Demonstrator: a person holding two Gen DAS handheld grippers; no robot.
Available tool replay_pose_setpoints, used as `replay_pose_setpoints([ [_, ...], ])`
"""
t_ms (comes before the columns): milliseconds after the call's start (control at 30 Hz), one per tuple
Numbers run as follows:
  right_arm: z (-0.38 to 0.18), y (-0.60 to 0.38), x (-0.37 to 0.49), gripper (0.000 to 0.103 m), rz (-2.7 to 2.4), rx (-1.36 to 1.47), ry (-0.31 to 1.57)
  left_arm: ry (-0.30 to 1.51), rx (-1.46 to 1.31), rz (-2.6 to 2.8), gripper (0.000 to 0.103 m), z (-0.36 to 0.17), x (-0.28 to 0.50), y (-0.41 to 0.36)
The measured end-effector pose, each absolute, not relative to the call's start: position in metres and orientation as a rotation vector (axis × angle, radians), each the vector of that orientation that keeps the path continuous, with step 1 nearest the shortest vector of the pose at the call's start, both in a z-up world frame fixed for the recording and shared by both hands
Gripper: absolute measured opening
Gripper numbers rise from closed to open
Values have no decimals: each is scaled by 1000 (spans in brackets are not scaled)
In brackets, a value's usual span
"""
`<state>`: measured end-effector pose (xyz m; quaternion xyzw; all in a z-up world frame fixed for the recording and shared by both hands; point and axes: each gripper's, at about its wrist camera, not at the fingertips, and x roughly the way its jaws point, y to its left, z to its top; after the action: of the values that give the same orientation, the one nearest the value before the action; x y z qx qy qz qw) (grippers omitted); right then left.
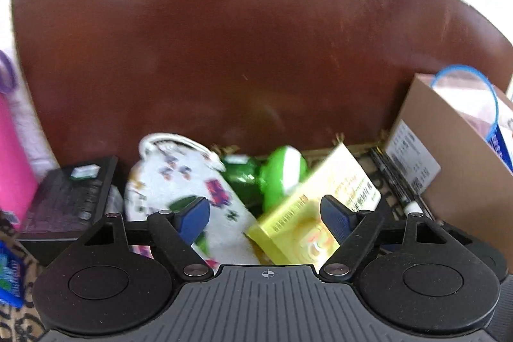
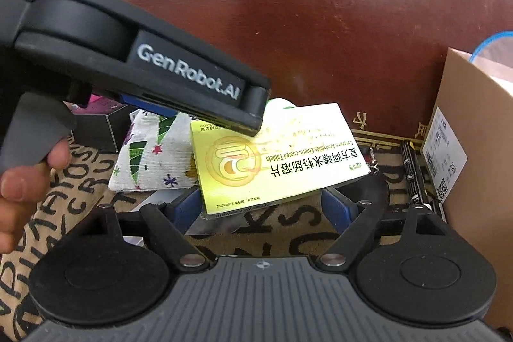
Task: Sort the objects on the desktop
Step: 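Lower the left gripper onto the yellow medicine box and close it, then lift the yellow medicine box with the left gripper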
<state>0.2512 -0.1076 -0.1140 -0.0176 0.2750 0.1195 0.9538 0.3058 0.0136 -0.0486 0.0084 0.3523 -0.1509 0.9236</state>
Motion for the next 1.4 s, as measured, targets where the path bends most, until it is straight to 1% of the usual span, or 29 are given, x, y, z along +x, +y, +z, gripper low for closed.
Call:
replay_pose_setpoints([
  [67, -116, -111, 253, 82, 259, -14, 565, 732, 34, -332, 81, -53, 306, 8],
  [100, -116, -113, 254, 80, 267, -2, 565, 724, 51, -342, 74, -53, 304, 5],
  [133, -117, -115, 254, 73, 279, 8, 566, 726, 58, -367, 61, -53, 302, 3],
  [167, -118, -117, 254, 67, 291, 12, 569, 742, 50, -393, 55, -54, 301, 2],
  [200, -118, -118, 253, 66, 288, 6, 571, 758, 40, -408, 46, -55, 301, 1],
  [233, -118, -119, 251, 66, 285, -3, 566, 775, 38, -413, 44, -57, 300, 0],
  [367, -117, -124, 240, 59, 293, -10, 565, 776, 23, -399, 43, -59, 288, -1],
  [633, -109, -117, 183, 59, 348, -114, 552, 790, -36, -363, 43, -53, 229, 2],
  [700, -107, -118, 160, 58, 371, -111, 550, 803, -67, -370, 46, -54, 209, 4],
  [733, -104, -119, 149, 50, 403, -104, 542, 832, -99, -392, 42, -58, 200, 3],
  [900, -102, -110, 100, 50, 431, -181, 540, 849, -139, -331, 48, -65, 156, -3],
  [967, -103, -116, 89, 50, 429, -165, 545, 866, -160, -332, 48, -70, 146, -4],
  [1033, -105, -123, 80, 52, 417, -148, 551, 875, -153, -316, 48, -71, 138, -4],
  [1067, -105, -126, 76, 54, 407, -148, 554, 879, -152, -308, 48, -72, 136, -6],
  [1100, -105, -128, 75, 56, 402, -151, 554, 877, -150, -300, 52, -73, 133, -6],
  [1133, -105, -130, 72, 60, 396, -154, 551, 876, -147, -290, 58, -72, 131, -5],
  [1167, -104, -132, 73, 64, 390, -154, 548, 872, -145, -280, 62, -72, 130, -5],
  [1233, -106, -135, 78, 68, 381, -155, 550, 861, -143, -255, 76, -71, 128, -2],
  [1267, -107, -136, 81, 68, 379, -156, 555, 853, -147, -240, 79, -70, 129, 0],
  [1300, -108, -136, 84, 69, 382, -154, 559, 846, -154, -224, 84, -70, 130, 2],
  [1367, -111, -137, 93, 75, 394, -147, 569, 849, -177, -199, 85, -72, 136, 8],
  [1400, -112, -135, 97, 76, 399, -149, 571, 860, -191, -200, 85, -73, 139, 11],
])
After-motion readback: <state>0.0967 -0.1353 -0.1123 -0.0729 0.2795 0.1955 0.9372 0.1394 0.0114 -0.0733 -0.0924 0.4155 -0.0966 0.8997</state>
